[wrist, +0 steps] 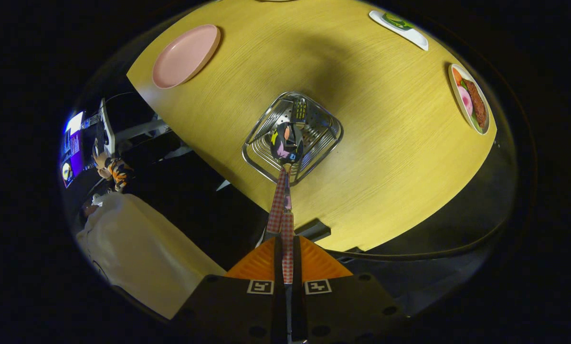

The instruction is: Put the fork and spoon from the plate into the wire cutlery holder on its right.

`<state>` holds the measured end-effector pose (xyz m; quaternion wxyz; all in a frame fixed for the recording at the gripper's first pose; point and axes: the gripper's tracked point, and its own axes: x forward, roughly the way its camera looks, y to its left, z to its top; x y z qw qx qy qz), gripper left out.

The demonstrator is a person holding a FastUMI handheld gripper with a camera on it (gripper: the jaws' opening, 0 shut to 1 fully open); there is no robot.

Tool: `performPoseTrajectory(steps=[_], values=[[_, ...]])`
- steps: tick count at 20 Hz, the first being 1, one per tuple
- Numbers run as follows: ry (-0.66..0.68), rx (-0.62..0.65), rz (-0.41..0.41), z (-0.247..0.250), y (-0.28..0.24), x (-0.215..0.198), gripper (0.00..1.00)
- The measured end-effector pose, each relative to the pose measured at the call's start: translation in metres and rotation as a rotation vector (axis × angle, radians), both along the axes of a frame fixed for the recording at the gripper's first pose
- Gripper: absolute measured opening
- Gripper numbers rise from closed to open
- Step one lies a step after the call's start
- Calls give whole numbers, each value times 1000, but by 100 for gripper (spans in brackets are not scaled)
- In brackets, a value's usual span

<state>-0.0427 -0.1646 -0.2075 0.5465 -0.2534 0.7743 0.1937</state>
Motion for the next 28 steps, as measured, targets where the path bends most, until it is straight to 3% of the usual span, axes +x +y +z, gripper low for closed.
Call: performPoseTrajectory(steps=[11, 12, 13, 15, 16, 19, 20, 24, 28], values=[[-21, 29, -80, -7, 13, 27, 21], [-42, 37, -79, -4, 14, 31, 27], [-63, 54, -82, -3, 16, 35, 41], [-100, 92, -101, 5, 22, 38, 61], [-117, 119, -116, 9, 26, 39, 65], [-183, 191, -154, 24, 34, 41, 95], [-210, 202, -158, 29, 34, 41, 99], [-332, 275, -160, 56, 40, 38, 99], [-545, 381, -227, 90, 59, 47, 99]])
